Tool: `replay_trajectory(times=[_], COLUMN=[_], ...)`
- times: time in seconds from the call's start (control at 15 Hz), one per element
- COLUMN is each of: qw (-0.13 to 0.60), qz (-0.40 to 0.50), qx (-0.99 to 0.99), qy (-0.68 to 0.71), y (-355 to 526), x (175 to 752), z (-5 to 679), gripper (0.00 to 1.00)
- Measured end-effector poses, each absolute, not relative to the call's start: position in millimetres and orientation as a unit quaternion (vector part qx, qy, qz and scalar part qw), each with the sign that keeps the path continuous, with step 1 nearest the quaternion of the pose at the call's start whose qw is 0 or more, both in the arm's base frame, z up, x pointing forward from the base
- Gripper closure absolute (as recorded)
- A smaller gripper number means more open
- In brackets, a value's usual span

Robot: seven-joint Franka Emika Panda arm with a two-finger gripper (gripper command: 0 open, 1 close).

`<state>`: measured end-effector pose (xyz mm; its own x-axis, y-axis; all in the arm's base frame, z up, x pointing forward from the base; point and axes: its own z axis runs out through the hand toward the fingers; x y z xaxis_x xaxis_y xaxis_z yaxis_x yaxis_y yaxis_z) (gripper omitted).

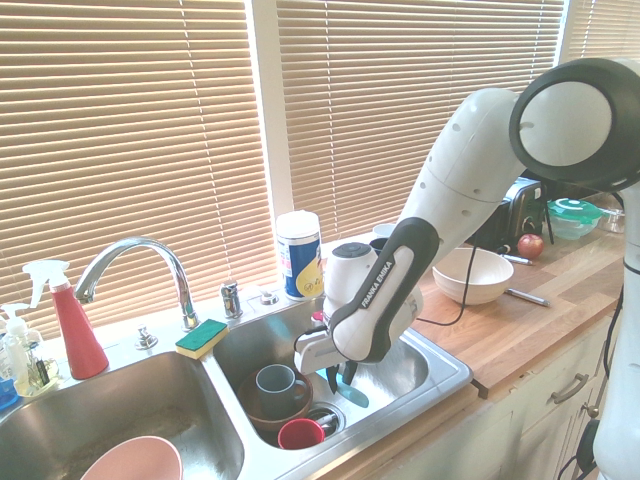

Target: Put the knife into the sink

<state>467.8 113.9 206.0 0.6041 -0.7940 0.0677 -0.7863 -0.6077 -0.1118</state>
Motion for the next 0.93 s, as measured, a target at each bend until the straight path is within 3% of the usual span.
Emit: replay_trajectory(times=[0.47, 0.53, 0.93], qw=[0.01, 0.008, 0.009], qz=[-0.041, -0.037, -0.029], qx=[-0.897, -0.897, -0.892], qy=[0.44, 0.441, 0.451], y=[113.8, 115.5, 119.8], x=[467.7, 467.0, 468.3], z=[161.4, 155.4, 146.5], gripper=[1.0, 0.0, 0.0])
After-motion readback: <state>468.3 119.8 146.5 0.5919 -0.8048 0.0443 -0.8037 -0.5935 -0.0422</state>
